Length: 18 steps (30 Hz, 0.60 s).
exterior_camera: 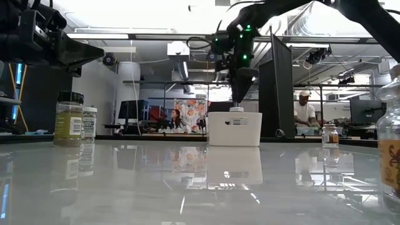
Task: Sort spices by type
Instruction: Put the bottom right white seasoning bottle into the white bin
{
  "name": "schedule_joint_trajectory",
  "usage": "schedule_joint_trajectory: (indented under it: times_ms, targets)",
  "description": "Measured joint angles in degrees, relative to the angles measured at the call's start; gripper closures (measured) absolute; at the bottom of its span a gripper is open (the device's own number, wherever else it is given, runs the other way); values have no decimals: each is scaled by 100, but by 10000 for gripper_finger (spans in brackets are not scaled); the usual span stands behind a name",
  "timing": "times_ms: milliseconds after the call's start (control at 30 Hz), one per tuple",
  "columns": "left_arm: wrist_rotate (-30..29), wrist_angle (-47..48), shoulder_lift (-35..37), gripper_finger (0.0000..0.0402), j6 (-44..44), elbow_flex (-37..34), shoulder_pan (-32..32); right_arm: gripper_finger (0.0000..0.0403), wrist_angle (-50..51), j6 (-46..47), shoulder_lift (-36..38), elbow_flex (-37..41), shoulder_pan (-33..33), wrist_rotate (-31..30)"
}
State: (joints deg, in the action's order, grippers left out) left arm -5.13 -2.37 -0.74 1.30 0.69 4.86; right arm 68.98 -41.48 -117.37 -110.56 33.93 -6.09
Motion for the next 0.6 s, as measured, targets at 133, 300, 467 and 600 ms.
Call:
schedule_joint_trajectory:
  times_ms: [133, 300, 467, 600]
  targets:
    - [0, 0, -1, 401, 0, 0, 1, 162, 44, 46, 223, 2, 6, -121]
    - [0, 0, 1, 401, 2, 0, -1, 162, 326, 976, 769, 2, -64, 371]
    - [0, 0, -1, 401, 0, 0, -1, 162, 1088, 2654, 1116, 0, -357, 2136]
    - [0, -1, 0, 401, 1, 0, 0, 162, 2169, 2772, 1140, 11, -1039, 2263]
